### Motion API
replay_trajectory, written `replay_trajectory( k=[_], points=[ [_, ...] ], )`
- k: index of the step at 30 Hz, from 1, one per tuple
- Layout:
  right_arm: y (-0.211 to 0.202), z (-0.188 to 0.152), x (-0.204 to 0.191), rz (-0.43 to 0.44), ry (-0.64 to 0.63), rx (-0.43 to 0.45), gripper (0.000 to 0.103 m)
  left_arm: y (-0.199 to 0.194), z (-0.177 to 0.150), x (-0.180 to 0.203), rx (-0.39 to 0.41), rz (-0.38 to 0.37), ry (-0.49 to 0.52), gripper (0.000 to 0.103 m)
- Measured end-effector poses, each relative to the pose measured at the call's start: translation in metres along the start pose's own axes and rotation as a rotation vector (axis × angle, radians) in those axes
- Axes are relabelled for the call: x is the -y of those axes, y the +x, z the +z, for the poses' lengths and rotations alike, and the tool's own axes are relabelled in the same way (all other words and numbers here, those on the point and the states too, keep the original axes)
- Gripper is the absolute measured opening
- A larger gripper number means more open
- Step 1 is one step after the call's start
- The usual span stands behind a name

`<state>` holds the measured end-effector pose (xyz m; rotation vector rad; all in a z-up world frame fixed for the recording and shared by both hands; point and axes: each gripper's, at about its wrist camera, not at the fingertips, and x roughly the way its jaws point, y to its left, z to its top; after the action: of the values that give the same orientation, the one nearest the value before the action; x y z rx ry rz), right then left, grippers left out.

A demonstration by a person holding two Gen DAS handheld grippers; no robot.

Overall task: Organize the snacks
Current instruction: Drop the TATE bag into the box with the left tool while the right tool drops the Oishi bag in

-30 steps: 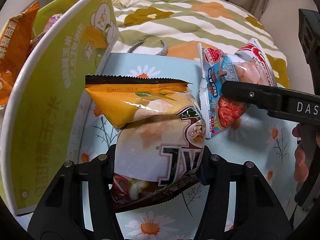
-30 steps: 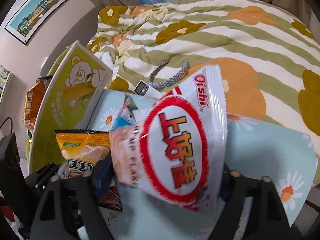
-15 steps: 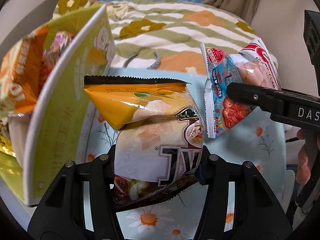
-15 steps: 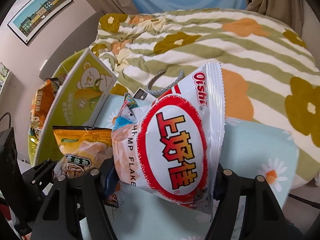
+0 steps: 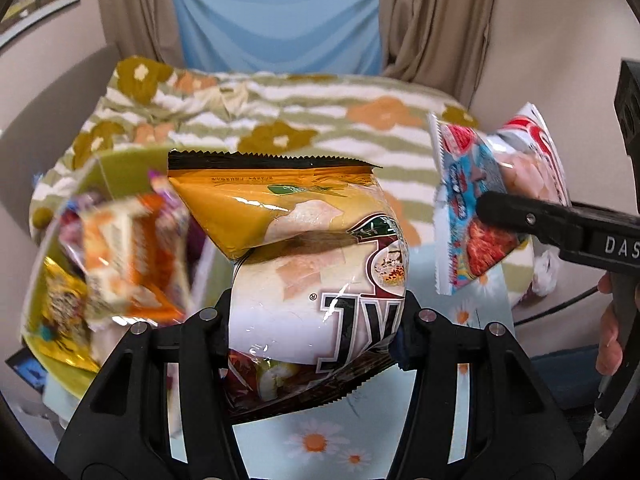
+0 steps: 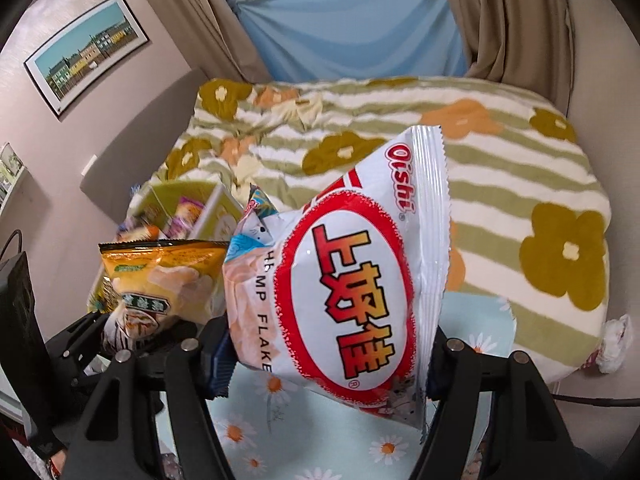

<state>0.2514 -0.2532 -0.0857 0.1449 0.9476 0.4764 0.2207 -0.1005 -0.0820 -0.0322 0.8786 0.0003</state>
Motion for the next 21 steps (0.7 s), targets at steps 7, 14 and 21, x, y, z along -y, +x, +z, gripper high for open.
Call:
replay_trajectory(
  k=[7,14,21],
  points=[
    [-0.008,0.023,-0.060,0.006,-0.023,0.067,0.066,-0.034,0.034,-0.069,0.080,-0.004,-0.006,0.051],
    [0.023,0.051,-0.132,0.048,-0.010,0.096,0.066,-0.039,0.068,-0.159,0.083,0.022,0.011,0.051],
    [0.068,0.072,-0.183,0.046,0.024,0.090,0.066,0.007,0.094,-0.227,-0.008,-0.024,0.044,0.051]
  ],
)
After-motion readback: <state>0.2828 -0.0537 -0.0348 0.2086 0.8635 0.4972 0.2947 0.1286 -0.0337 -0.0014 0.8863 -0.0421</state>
